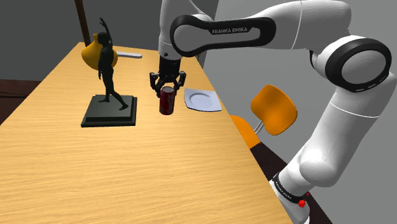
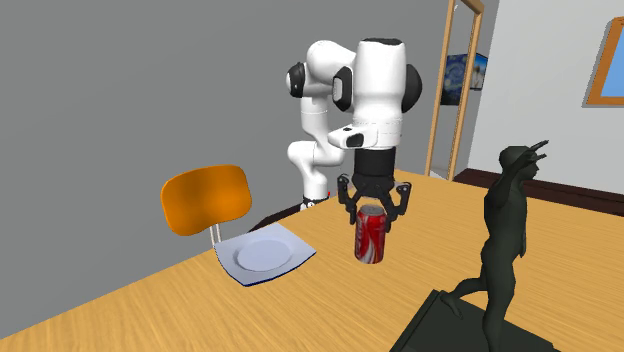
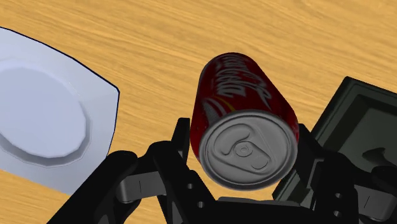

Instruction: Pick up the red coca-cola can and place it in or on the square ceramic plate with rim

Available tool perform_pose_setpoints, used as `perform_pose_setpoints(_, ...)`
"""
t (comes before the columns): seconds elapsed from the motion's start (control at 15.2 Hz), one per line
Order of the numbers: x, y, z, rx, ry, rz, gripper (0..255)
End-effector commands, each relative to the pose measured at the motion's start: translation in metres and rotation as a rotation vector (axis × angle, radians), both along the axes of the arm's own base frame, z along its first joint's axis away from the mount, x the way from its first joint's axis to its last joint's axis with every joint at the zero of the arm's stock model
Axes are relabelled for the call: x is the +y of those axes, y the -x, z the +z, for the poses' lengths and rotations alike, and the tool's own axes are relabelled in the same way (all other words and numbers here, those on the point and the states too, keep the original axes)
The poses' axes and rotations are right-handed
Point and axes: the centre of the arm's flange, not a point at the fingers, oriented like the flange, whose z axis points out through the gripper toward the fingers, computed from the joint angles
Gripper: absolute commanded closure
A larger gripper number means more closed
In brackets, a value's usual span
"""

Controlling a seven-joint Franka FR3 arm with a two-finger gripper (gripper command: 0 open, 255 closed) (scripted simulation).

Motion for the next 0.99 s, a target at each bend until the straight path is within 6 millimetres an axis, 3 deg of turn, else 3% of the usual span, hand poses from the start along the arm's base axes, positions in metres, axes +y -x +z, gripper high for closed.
perform_pose_setpoints(0.0,0.001,0.000,0.011,0.000,0.000,0.000,255)
perform_pose_setpoints(0.59,0.001,0.000,0.055,0.000,0.000,0.000,255)
perform_pose_setpoints(0.92,-0.064,-0.009,0.063,0.000,0.000,0.000,255)
